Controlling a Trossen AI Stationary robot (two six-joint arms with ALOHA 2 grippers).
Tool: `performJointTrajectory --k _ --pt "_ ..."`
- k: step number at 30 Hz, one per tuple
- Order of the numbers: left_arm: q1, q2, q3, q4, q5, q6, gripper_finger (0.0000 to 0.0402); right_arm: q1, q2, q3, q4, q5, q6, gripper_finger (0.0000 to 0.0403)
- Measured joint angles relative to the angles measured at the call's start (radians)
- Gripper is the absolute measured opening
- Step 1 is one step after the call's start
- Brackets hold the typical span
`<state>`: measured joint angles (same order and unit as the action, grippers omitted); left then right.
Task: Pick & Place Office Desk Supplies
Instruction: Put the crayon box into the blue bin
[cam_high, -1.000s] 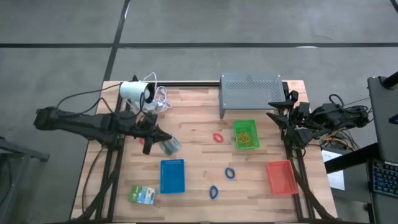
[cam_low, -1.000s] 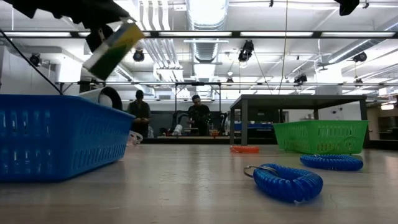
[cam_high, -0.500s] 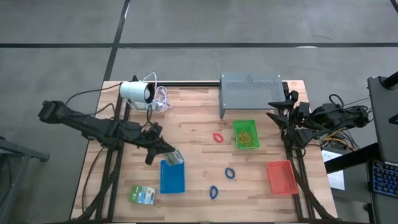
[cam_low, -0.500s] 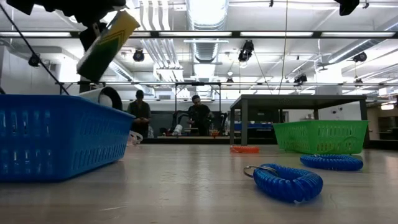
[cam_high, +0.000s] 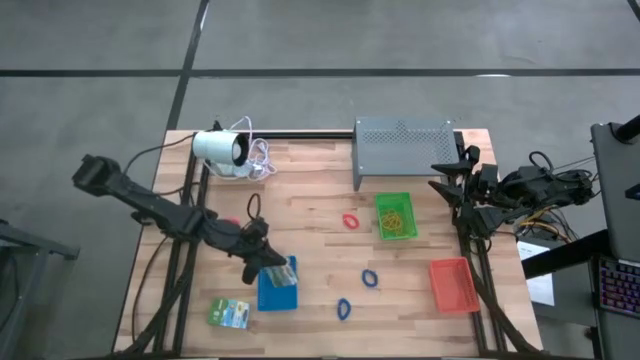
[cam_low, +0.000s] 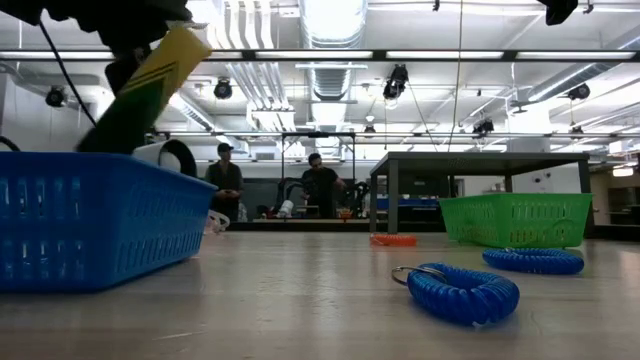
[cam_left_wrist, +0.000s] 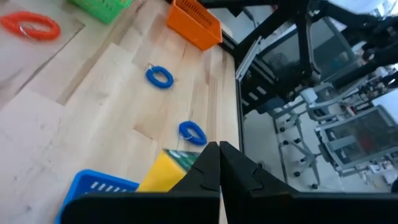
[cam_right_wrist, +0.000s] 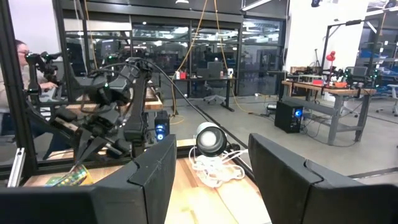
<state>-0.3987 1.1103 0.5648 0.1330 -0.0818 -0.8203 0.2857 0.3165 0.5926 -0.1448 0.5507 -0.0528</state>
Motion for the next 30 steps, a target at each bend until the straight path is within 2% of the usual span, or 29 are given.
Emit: performJointTrajectory --k 6,15,23,26,30 --pt "-0.021 0.051 0.000 0.003 -0.013 -0.011 0.0000 0.000 0.000 0.000 0.000 0.000 0.000 0.0199" --pt "-0.021 0.130 0.000 -0.044 -0.012 -0.121 0.0000 0.000 0.000 0.000 0.000 0.000 0.000 0.0199" --pt "-0.021 0.139 0.000 -0.052 -0.017 -0.151 0.0002 0.000 0.000 0.000 0.000 0.000 0.000 0.0199" --pt "-0.021 0.136 0.000 -0.057 -0.023 -0.158 0.0014 0.000 0.000 0.000 0.000 0.000 0.000 0.0199" --pt "-0.021 0.136 0.000 -0.058 -0.023 -0.157 0.0051 0.000 0.000 0.000 0.000 0.000 0.000 0.0199"
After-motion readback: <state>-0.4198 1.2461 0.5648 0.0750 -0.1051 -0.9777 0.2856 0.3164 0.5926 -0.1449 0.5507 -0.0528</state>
